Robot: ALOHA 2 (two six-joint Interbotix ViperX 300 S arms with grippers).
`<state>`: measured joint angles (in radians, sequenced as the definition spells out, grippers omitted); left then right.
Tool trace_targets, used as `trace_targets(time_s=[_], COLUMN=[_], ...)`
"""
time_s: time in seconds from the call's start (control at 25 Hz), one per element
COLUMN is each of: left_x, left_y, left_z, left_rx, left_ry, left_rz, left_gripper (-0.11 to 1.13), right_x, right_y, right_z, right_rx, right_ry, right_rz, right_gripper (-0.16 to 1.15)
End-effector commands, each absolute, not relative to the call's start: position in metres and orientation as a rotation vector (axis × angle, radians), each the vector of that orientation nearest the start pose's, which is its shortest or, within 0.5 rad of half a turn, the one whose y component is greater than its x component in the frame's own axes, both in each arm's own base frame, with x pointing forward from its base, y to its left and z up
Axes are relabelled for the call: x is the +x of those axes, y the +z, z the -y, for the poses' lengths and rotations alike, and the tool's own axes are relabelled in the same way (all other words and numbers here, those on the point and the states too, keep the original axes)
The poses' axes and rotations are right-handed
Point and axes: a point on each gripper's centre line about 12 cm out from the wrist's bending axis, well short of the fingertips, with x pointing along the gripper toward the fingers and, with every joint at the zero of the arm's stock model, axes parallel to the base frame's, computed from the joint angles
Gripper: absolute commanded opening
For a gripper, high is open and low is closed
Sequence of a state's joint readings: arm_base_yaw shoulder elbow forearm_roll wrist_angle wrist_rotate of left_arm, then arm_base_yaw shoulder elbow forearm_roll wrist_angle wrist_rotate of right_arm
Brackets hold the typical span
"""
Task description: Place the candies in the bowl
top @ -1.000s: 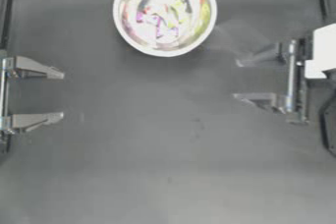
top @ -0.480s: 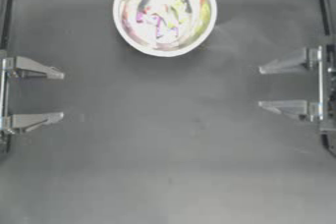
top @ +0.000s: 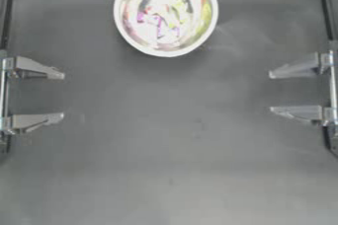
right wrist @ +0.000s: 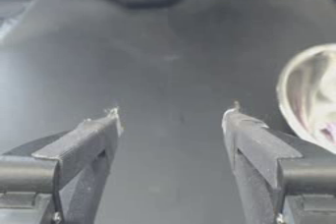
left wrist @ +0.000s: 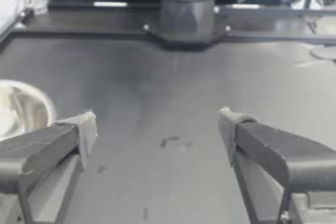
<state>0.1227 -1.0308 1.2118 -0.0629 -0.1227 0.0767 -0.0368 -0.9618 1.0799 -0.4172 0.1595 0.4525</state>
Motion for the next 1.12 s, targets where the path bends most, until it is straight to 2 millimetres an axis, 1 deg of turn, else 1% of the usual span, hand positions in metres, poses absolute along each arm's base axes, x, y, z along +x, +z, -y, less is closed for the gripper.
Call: trace_targets(time_s=[0.04,0.48,0.64,1.12], left_x=[0.188,0.187,0.186,0.169], left_y=[0.276,0.276,0.276,0.281], left_z=[-0.024,-0.023,-0.023,-0.021], left_rx=[0.017,0.056,0.081,0.091], left_ry=[0.129,0.123,0.119,0.123], left_rz=[-0.075,-0.091,-0.100,-0.043], left_gripper=[1.03,1.03,1.03,1.03], right_x=[0.196,0.183,0.177,0.175], right_y=[0.285,0.273,0.272,0.271], right_z=[0.014,0.016,0.018,0.020], right_rx=[0.030,0.018,0.020,0.010], right_ry=[-0.101,-0.114,-0.122,-0.127], right_rz=[-0.237,-0.229,-0.200,-0.175], right_gripper=[0.94,0.94,0.94,0.94])
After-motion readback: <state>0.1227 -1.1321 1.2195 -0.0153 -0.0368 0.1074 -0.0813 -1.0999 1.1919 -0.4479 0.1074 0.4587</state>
